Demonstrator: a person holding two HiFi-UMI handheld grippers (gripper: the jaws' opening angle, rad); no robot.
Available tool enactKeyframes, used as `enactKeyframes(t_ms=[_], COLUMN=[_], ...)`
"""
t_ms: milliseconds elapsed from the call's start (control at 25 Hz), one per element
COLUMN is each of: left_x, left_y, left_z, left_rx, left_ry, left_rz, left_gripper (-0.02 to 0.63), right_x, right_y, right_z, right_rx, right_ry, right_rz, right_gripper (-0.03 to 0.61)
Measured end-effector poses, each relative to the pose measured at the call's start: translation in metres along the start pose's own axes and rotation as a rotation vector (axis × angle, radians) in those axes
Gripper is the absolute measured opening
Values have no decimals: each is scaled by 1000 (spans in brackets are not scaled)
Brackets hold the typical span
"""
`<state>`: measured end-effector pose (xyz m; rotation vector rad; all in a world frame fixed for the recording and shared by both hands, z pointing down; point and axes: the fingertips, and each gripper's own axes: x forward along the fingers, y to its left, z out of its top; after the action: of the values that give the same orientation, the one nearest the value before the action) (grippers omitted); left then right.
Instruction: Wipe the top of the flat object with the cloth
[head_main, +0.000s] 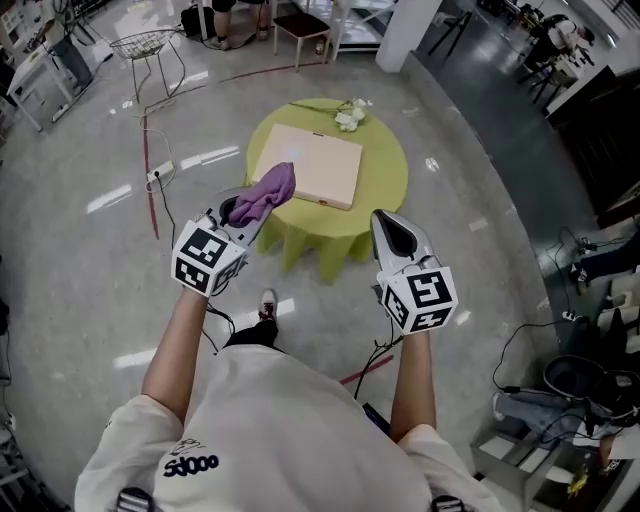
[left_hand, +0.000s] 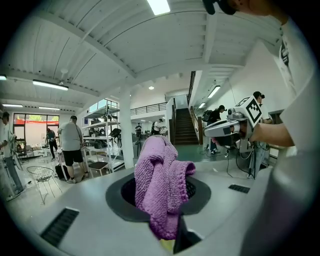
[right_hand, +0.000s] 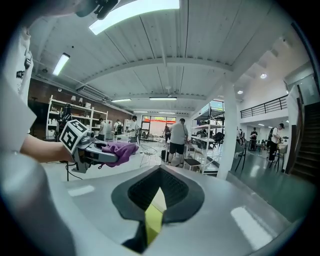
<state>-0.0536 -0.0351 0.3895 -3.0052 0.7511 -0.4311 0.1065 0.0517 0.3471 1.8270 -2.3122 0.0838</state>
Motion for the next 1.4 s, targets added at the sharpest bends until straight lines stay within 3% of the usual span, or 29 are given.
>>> enactKeyframes(t_ms=[320,840,1160,1400], left_x=[57,113,157,196], left_y=[82,152,190,227], left_z=[0,-21,-51,-74], left_rx=[-29,-76,-114,-166], left_ry=[1,52,142,186], left_rz=[-5,-16,87,208], left_gripper=[91,91,91,89], right_x=[85,168,204,237], right_y=[-30,-61,-91,-131], right_z=[6,-3,-17,-31], right_rx=[16,42,47,89], right_ry=[17,64,98,121], right_rz=[-38,-75,-39,13], right_gripper=[5,5,5,5])
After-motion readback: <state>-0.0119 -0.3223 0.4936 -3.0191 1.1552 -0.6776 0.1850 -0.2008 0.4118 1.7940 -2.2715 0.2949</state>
